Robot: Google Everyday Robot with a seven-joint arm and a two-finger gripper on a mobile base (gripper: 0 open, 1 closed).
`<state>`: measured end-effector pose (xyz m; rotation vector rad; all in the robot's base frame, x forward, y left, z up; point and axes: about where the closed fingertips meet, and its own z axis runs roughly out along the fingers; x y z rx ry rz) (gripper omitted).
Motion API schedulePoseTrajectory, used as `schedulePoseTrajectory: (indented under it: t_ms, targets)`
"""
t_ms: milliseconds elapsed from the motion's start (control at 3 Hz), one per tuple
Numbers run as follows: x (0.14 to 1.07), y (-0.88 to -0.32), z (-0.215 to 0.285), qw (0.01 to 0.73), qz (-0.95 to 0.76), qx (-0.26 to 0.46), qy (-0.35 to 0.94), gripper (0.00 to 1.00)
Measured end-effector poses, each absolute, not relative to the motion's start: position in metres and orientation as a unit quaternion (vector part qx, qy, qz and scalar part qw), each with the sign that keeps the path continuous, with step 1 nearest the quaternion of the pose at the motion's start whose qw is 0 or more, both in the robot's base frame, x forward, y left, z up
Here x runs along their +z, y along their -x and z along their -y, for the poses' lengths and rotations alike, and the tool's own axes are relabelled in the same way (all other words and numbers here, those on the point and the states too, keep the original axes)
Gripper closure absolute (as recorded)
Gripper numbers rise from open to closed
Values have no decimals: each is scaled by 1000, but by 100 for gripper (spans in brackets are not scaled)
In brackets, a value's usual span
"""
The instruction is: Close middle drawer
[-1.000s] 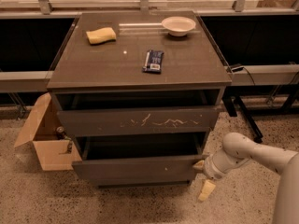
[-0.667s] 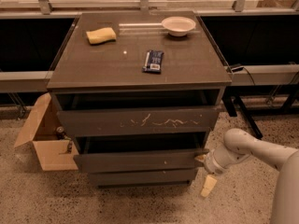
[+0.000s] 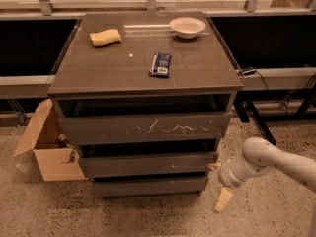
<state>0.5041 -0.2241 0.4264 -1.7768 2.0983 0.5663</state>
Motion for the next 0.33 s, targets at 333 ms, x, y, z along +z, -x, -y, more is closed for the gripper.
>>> schedulePoseTrajectory:
  t_ms: [333]
  targets:
    - [445, -470, 208, 181, -717, 225, 634, 0]
